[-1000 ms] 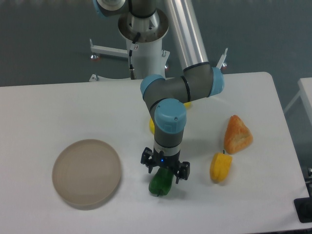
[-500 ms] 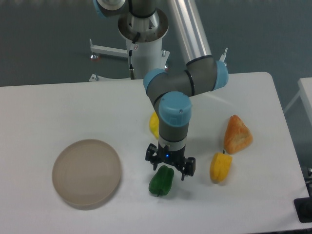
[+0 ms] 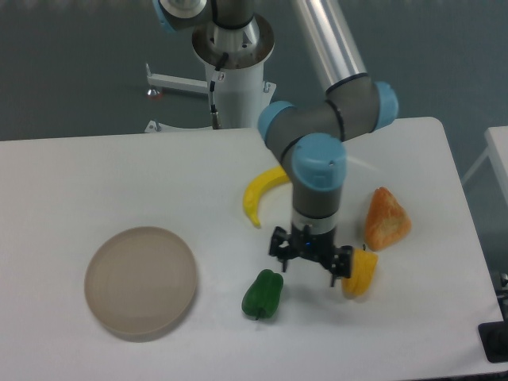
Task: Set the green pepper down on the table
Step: 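Open the gripper, release the green pepper, and lift away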
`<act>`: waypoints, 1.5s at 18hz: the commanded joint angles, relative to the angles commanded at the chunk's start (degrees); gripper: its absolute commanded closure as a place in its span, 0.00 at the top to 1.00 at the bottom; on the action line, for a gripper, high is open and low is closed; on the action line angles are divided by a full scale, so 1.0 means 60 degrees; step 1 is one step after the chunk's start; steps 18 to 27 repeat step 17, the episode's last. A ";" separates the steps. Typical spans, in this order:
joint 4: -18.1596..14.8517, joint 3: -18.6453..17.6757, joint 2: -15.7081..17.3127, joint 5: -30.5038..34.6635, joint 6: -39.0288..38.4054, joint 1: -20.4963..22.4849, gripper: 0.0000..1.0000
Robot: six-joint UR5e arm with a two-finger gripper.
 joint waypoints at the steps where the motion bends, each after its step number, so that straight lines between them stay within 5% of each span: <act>1: 0.0000 0.0058 0.0000 0.0000 0.0293 0.0146 1.00; 6: 0.0044 0.0307 -0.0059 0.0131 0.2504 0.0498 1.00; 12: 0.0015 0.0660 -0.0117 0.0498 0.3737 0.0719 1.00; 27: 0.0029 0.0674 -0.0117 0.0498 0.3753 0.0734 1.00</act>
